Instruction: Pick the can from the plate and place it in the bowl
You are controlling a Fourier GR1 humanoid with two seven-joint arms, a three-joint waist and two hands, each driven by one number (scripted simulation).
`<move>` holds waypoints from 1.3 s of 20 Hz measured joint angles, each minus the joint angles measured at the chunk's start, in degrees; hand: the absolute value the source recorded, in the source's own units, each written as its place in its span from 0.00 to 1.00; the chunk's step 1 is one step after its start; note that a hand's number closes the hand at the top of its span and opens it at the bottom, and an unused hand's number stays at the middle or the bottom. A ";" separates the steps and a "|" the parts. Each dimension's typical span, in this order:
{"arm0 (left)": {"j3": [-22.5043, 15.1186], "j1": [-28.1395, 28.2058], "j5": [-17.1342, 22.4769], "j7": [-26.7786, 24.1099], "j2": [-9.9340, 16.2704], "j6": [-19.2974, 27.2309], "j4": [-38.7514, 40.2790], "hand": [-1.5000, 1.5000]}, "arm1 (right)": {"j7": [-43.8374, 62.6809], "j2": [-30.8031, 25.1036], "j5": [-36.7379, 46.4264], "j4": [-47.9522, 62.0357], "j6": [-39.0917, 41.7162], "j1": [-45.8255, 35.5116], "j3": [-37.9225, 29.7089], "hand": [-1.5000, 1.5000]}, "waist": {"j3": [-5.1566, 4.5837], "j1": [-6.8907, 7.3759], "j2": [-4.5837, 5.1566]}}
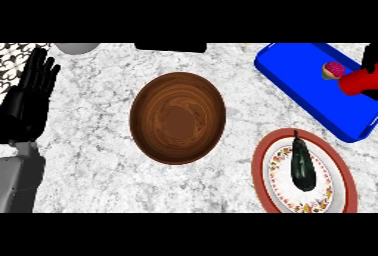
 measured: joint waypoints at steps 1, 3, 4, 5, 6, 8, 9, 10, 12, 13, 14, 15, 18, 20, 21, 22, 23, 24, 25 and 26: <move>0.08 0.18 -0.12 0.01 -0.07 0.25 -0.12 0.50 | -1.44 0.16 -0.59 1.02 0.17 -1.67 -0.44 1.00 | -0.02 -0.25 -0.10; 0.22 0.08 -0.14 0.38 0.01 0.38 -0.15 0.50 | -3.29 0.43 -1.90 3.15 0.80 -4.91 -1.22 1.00 | -0.05 -0.73 -0.26; 0.39 -0.12 -0.19 0.35 0.01 0.51 0.36 0.50 | -3.61 0.63 -2.70 3.77 1.62 -6.64 -1.53 1.00 | -0.06 -1.05 -0.33; 0.51 0.39 -0.11 0.40 0.03 0.44 0.22 0.50 | -3.54 0.63 -3.68 4.34 2.84 -8.38 -1.94 1.00 | -0.08 -1.19 -0.44; 0.63 0.77 0.02 0.40 0.05 0.38 -0.19 0.50 | -3.31 0.89 -4.73 4.69 3.93 -9.70 -2.22 1.00 | -0.11 -1.38 -0.57; 0.90 0.55 -0.04 0.67 0.15 0.63 0.10 0.50 | -2.60 2.19 -6.95 5.44 5.96 -12.23 -2.65 1.00 | -0.13 -1.76 -0.69; 1.20 1.03 0.19 0.86 0.39 0.47 -0.17 0.50 | -1.70 2.79 -8.16 5.46 7.31 -13.43 -2.85 1.00 | -0.15 -1.92 -0.83; 1.70 0.95 0.48 0.76 0.94 0.05 0.08 0.50 | -1.01 3.52 -9.20 5.55 8.25 -14.36 -2.95 1.00 | -0.17 -2.14 -0.89; 2.29 0.66 0.73 0.80 1.36 -0.13 0.82 0.50 | 0.77 5.11 -10.95 5.00 10.29 -15.84 -2.59 1.00 | -0.19 -2.71 -1.03; 2.29 1.12 0.74 1.06 1.34 -0.11 0.38 0.50 | 1.90 6.18 -11.70 4.69 11.15 -16.56 -2.32 1.00 | -0.19 -2.79 -1.12; 2.15 1.80 0.60 0.79 1.16 -0.08 -0.27 0.50 | 3.33 7.15 -12.43 4.32 12.27 -17.54 -1.99 1.00 | -0.20 -2.84 -1.21; 2.14 2.11 0.63 0.95 1.08 -0.04 -0.82 0.50 | 5.22 7.81 -13.17 3.86 13.65 -18.94 -1.80 1.00 | -0.20 -2.94 -1.28; 1.96 2.99 0.16 0.90 0.73 0.35 -1.34 0.50 | 10.67 11.24 -15.42 1.48 16.75 -21.51 -1.10 1.00 | -0.22 -3.46 -1.45; 1.86 3.23 -0.12 0.93 0.39 0.78 -1.80 0.50 | 14.08 13.29 -16.65 0.11 18.68 -23.05 -0.64 1.00 | -0.22 -3.63 -1.48; 1.74 3.38 -0.24 0.94 0.16 0.94 -1.82 0.50 | 15.80 15.06 -16.98 -0.89 19.32 -23.48 0.05 1.00 | -0.22 -3.75 -1.53; 1.61 4.05 -0.26 0.94 -0.15 1.02 -2.37 0.50 | 17.36 16.09 -17.37 -2.03 20.25 -23.79 0.53 1.00 | -0.22 -3.80 -1.54; 1.61 4.54 -0.31 0.72 -0.26 1.00 -2.61 0.50 | 18.99 17.60 -17.68 -3.38 20.90 -23.96 1.13 1.00 | -0.22 -3.90 -1.58; 2.05 4.32 -0.02 0.71 0.03 0.79 -2.29 0.50 | 20.32 18.76 -18.03 -4.73 21.69 -23.89 1.66 1.00 | -0.23 -4.02 -1.57; 1.94 4.25 -0.30 0.78 -0.13 1.13 -2.42 0.50 | 21.78 19.96 -18.28 -6.08 22.47 -23.88 2.21 1.00 | -0.22 -4.11 -1.57; 2.17 4.74 -0.11 0.71 -0.04 0.92 -2.65 0.50 | 23.50 21.42 -18.51 -7.46 23.26 -23.85 2.83 1.00 | -0.21 -4.16 -1.61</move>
